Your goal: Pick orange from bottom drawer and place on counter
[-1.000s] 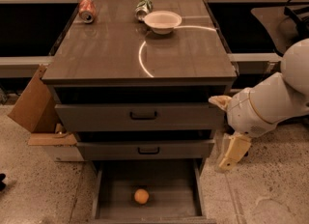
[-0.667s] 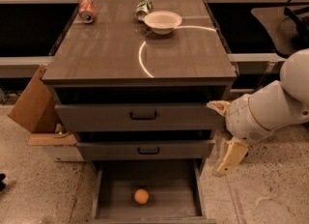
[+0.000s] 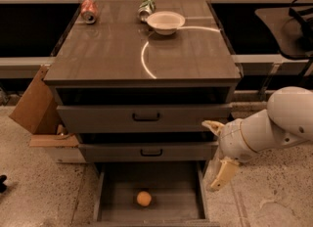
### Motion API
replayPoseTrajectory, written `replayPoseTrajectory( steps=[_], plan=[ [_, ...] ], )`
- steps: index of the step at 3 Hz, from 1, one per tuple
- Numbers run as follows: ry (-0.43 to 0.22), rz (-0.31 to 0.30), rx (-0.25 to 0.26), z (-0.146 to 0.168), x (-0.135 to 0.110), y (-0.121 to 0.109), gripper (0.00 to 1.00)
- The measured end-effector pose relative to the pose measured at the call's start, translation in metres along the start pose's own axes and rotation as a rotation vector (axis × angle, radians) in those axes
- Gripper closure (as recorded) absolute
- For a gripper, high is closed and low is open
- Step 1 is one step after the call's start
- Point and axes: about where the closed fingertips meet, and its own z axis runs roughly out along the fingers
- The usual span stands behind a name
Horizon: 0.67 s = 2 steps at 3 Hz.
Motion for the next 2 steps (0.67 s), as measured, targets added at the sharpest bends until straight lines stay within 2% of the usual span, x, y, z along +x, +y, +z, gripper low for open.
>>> replayPoseTrajectory(
  steps=[1,2],
  plan=[
    [-0.037,0.017,-0.015,0.0418,0.0193,0.0060,0.00],
    [-0.037,0.017,-0.016,0.0423,0.0193,0.0060,0.00]
  ],
)
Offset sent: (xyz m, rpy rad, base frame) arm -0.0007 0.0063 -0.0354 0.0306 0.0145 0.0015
